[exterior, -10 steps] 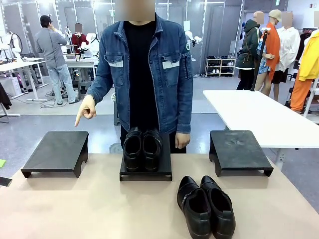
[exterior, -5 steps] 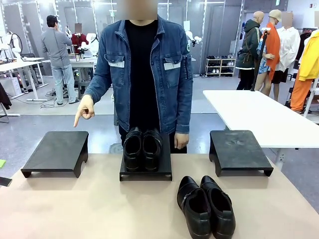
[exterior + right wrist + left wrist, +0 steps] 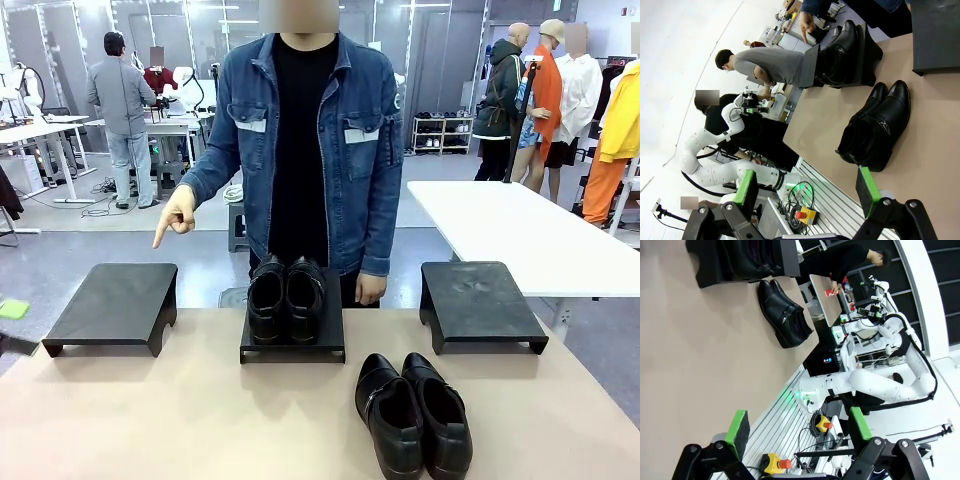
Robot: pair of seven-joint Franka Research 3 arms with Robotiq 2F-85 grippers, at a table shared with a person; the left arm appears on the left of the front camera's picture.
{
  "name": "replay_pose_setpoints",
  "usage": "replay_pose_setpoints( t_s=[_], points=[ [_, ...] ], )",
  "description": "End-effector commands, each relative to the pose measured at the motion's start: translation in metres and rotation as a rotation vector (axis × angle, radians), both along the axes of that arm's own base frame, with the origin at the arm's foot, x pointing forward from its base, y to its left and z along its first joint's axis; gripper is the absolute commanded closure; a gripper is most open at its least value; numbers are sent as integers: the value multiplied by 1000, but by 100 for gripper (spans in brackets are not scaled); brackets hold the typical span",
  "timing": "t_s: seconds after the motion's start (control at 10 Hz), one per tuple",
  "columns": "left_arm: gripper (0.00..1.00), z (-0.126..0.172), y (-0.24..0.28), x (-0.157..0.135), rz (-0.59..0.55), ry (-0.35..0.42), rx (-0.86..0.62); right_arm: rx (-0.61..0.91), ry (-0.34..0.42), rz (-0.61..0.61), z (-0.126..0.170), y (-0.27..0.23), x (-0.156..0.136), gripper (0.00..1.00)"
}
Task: Place the shoes on the stand as instructed by the person.
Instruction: Pick up another pair of Shoes and place it on the Shoes Stand indicated by the person.
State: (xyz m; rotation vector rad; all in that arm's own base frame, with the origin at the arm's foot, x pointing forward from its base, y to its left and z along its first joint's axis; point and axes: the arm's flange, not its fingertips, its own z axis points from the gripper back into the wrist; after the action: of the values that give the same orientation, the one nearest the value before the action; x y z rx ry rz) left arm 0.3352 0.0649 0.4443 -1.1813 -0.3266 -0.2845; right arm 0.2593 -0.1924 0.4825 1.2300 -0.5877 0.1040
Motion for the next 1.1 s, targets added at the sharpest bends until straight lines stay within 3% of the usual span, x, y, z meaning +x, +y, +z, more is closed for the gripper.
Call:
replay_pose_setpoints(
  t_s=[0.0, 0.2, 0.5, 0.7, 1.0],
  points=[
    [0, 47, -64, 5, -9, 30, 135, 3, -22, 3, 1, -1, 0, 0],
    [0, 83, -149, 1, -52, 48, 241, 3, -22, 3, 1, -1, 0, 0],
    [0, 124, -274, -5, 20, 70, 493, 3, -22, 3, 1, -1, 0, 0],
    [0, 129, -352, -2, 136, 93, 692, 3, -22, 3, 1, -1, 0, 0],
    [0, 115, -440, -3, 164, 110, 831, 3, -22, 3, 1, -1, 0, 0]
  ],
)
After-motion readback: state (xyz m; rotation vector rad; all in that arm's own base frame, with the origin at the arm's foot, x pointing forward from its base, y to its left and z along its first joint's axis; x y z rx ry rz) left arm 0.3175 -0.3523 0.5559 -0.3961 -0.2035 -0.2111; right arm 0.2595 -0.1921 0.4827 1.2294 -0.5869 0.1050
